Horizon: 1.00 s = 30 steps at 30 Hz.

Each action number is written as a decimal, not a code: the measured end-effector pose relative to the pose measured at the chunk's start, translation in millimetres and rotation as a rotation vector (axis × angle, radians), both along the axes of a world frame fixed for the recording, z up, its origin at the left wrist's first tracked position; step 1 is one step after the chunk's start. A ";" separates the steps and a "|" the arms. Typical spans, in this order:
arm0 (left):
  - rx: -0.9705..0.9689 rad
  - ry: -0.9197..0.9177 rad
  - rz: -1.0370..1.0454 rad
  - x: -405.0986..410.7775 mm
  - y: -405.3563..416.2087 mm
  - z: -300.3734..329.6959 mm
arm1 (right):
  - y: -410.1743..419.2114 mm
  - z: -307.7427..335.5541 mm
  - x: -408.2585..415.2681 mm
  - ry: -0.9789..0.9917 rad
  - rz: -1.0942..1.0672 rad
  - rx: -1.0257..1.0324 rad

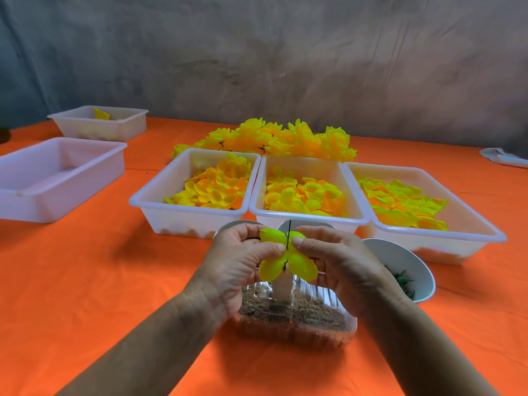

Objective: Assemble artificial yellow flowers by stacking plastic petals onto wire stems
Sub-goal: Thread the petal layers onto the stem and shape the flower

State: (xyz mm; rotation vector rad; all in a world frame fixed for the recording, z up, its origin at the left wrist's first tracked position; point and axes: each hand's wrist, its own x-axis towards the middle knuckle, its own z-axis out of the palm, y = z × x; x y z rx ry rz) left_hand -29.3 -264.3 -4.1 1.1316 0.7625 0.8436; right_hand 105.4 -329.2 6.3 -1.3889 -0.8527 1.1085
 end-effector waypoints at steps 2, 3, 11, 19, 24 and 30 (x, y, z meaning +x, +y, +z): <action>-0.016 0.001 0.009 1.3 1.2 -0.1 | 1.9 0.2 -0.5 0.036 -0.016 0.025; -0.023 0.002 0.010 2.3 1.4 -0.1 | 2.6 0.3 -1.0 0.041 -0.026 0.032; -0.060 -0.049 0.012 4.4 1.9 -4.0 | 8.2 -2.0 -2.3 0.070 -0.042 0.005; 0.168 -0.047 0.085 3.5 -2.1 -5.3 | 11.1 -2.0 -4.8 0.070 -0.075 0.027; 0.161 -0.045 0.041 0.5 -4.2 -7.4 | 5.1 -5.0 -2.1 0.082 -0.002 0.036; 0.138 -0.011 0.017 0.8 1.1 -4.3 | 8.6 -3.1 -0.1 0.044 0.002 0.019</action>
